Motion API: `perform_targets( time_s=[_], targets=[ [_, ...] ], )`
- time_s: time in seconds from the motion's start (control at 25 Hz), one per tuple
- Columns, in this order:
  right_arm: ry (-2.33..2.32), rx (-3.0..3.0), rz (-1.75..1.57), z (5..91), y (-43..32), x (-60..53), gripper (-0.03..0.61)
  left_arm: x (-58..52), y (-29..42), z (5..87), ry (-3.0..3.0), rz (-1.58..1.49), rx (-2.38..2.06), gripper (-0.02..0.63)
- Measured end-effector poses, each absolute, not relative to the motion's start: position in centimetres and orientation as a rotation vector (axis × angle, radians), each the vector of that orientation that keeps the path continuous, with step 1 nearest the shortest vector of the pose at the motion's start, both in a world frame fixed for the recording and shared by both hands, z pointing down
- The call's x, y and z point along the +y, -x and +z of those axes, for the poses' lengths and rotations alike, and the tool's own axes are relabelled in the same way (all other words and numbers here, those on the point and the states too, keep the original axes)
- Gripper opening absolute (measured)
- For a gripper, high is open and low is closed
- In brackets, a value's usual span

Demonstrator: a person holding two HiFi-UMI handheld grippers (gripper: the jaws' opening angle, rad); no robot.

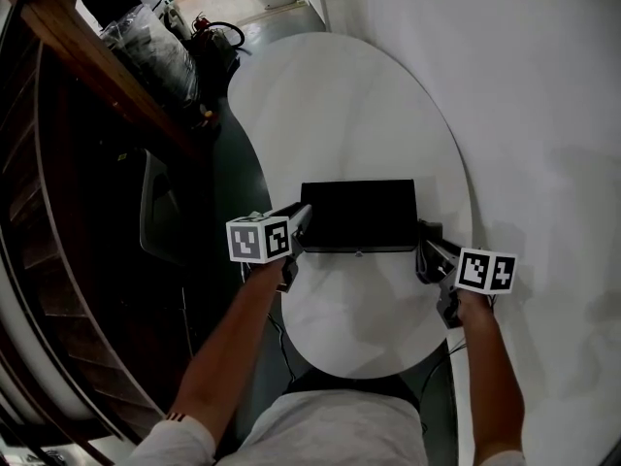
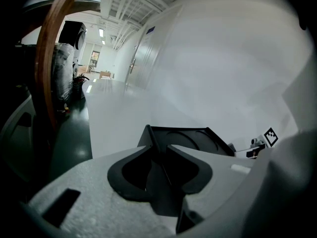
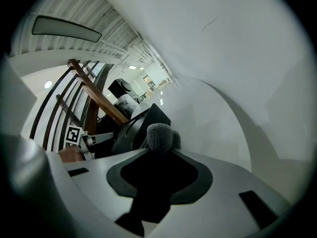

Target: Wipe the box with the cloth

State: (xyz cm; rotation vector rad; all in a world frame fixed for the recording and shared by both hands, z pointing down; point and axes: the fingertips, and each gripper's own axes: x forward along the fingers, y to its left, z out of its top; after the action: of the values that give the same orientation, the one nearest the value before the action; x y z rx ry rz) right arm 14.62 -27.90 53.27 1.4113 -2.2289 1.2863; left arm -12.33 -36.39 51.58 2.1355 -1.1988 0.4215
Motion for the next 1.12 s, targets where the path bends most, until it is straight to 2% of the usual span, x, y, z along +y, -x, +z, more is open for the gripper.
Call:
perform_targets(
  time_s=[0.52,1.12],
  targets=[
    [-1.515,-2.276,1.202,49.3,-17.2,-32.3,0.100,-36.2,12.1,51.5,-2.145,0.422,-1.181,0.107],
    [-1.433,-2.246,1.258,51.8,-15.5,-38.0,0.100,-35.9,12.0,51.6,-2.134,0.420,-1.186,0.107]
  ],
)
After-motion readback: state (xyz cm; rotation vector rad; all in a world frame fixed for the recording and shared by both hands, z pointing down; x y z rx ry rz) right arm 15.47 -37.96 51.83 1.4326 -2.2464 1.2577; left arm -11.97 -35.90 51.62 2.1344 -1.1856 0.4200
